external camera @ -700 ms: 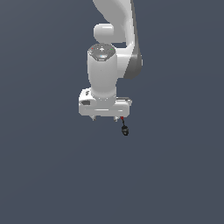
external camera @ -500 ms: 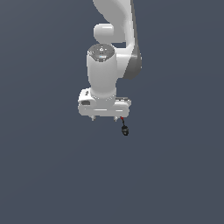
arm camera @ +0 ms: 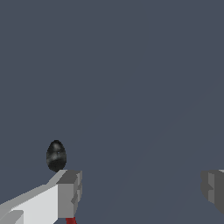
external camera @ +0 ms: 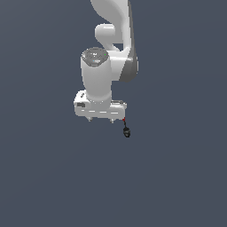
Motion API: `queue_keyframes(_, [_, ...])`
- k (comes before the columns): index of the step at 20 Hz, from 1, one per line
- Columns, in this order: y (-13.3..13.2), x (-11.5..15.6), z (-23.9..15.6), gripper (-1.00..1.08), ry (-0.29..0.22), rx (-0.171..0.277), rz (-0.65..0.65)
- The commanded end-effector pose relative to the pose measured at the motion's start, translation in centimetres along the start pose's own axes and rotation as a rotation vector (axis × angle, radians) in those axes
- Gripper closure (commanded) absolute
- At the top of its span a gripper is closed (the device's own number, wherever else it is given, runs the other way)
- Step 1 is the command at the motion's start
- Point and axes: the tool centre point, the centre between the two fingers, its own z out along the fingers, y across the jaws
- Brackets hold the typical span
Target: Pick up the object and move it to a goal position.
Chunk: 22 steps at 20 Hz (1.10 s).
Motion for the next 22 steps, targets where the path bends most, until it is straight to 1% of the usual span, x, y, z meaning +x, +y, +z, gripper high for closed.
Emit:
queue_keyframes(1, [-0.2, 0.0, 0.1, -0.92, 0.000, 0.000, -0.003])
queue_keyframes(6, [-1.2, -0.7, 1.2, -0.92, 0.000, 0.002, -0.027])
queue_keyframes(11, [-3.3, -2.1, 3.3, -0.92, 0.000, 0.006, -0.073])
queue_keyframes(18, [-7.5, -5.9, 7.7, -0.92, -0.002, 0.016, -0.174])
queue_keyframes(22, [-9.5, -8.1, 9.6, -0.92, -0.002, 0.023, -0.225])
